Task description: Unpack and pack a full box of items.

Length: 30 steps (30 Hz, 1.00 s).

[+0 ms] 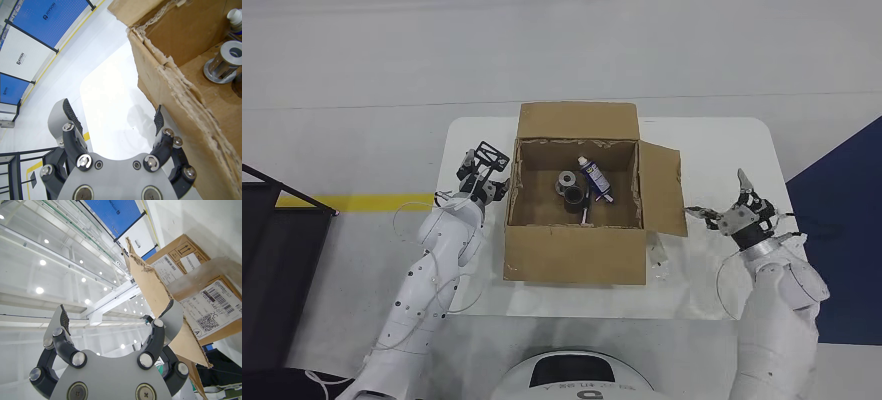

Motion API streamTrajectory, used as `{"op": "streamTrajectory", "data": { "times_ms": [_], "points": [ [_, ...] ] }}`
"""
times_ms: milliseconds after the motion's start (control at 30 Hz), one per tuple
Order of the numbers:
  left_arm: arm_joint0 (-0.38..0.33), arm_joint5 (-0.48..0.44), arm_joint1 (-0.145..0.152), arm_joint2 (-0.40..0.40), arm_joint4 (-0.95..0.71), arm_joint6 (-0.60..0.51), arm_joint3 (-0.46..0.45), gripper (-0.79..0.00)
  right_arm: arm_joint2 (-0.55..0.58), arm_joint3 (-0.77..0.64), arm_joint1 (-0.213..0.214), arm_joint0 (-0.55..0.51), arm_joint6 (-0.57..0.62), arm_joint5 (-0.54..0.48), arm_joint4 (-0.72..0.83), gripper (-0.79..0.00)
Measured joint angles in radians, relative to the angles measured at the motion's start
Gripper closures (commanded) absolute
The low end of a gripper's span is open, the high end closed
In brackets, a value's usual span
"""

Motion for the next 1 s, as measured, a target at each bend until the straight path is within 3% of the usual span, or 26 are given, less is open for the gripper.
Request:
{"op": "streamTrajectory", "data": {
  "times_ms": [133, 233, 267, 300, 333, 400, 433, 533, 567, 700, 800, 1000],
  "points": [
    [0.0, 0.0, 0.0, 0.0, 0.0, 0.0, 0.0, -0.785, -0.035, -0.114, 0.005, -0.074, -0.158, 0.031, -0.151, -0.785],
    [0.0, 0.0, 0.0, 0.0, 0.0, 0.0, 0.0, -0.785, -0.072, -0.139, 0.011, -0.107, -0.153, 0.066, -0.189, -0.785],
    [0.0, 0.0, 0.0, 0.0, 0.0, 0.0, 0.0, -0.785, -0.085, -0.134, 0.013, -0.106, -0.147, 0.082, -0.194, -0.717],
    [0.0, 0.0, 0.0, 0.0, 0.0, 0.0, 0.0, -0.785, -0.098, -0.115, 0.014, -0.096, -0.14, 0.108, -0.179, -0.422],
    [0.0, 0.0, 0.0, 0.0, 0.0, 0.0, 0.0, -0.785, -0.106, -0.092, 0.014, -0.085, -0.132, 0.13, -0.148, -0.369],
    [0.0, 0.0, 0.0, 0.0, 0.0, 0.0, 0.0, -0.785, -0.118, -0.034, 0.014, -0.057, -0.124, 0.18, -0.067, -0.613],
    [0.0, 0.0, 0.0, 0.0, 0.0, 0.0, 0.0, -0.785, -0.119, -0.01, 0.014, -0.046, -0.125, 0.195, -0.036, -0.628],
    [0.0, 0.0, 0.0, 0.0, 0.0, 0.0, 0.0, -0.785, -0.106, 0.053, 0.016, -0.023, -0.093, 0.184, 0.078, -0.523],
    [0.0, 0.0, 0.0, 0.0, 0.0, 0.0, 0.0, -0.785, -0.098, 0.064, 0.016, -0.022, -0.078, 0.168, 0.112, -0.52],
    [0.0, 0.0, 0.0, 0.0, 0.0, 0.0, 0.0, -0.785, -0.072, 0.07, 0.018, -0.04, -0.047, 0.088, 0.242, -0.588],
    [0.0, 0.0, 0.0, 0.0, 0.0, 0.0, 0.0, -0.785, -0.082, 0.032, 0.019, -0.063, -0.059, 0.056, 0.273, -0.683],
    [0.0, 0.0, 0.0, 0.0, 0.0, 0.0, 0.0, -0.785, -0.14, -0.05, 0.023, -0.079, -0.05, 0.034, 0.304, -0.739]
  ]
}}
